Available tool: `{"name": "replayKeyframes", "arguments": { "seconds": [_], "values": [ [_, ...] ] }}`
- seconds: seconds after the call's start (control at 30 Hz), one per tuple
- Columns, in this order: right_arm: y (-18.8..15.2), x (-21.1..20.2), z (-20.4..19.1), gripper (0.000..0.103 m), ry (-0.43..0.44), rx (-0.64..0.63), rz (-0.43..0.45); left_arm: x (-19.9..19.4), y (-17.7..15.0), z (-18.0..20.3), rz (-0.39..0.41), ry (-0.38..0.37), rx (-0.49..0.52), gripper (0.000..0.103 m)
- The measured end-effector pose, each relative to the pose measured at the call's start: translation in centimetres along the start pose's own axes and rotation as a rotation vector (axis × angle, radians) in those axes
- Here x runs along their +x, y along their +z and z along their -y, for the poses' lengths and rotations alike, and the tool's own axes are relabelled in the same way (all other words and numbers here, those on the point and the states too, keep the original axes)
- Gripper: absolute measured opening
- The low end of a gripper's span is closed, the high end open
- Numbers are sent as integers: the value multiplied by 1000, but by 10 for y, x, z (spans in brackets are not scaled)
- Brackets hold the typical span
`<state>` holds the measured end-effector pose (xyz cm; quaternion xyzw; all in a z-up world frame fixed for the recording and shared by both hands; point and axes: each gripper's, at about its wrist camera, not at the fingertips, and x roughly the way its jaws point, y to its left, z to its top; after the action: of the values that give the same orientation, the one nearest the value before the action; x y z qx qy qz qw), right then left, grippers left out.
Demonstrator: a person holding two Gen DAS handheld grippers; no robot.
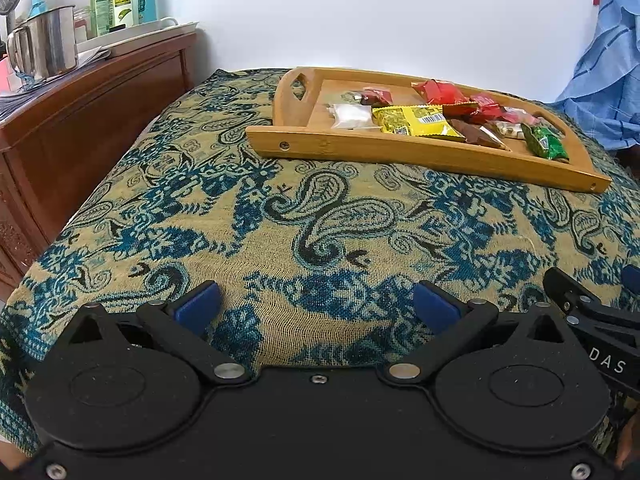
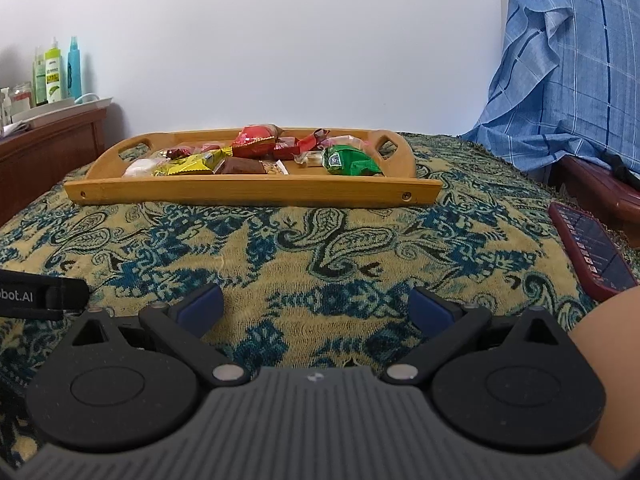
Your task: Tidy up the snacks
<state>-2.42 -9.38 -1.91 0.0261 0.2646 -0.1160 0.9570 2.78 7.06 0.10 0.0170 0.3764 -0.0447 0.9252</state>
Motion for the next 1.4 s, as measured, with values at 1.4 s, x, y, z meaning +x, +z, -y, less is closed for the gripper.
{"name": "replayKeyframes", "arguments": {
  "seconds": [1.4],
  "values": [
    [-3,6,-6,103,-5,-40,-2,5,4,-1,-31,-10,3,103]
  ]
}}
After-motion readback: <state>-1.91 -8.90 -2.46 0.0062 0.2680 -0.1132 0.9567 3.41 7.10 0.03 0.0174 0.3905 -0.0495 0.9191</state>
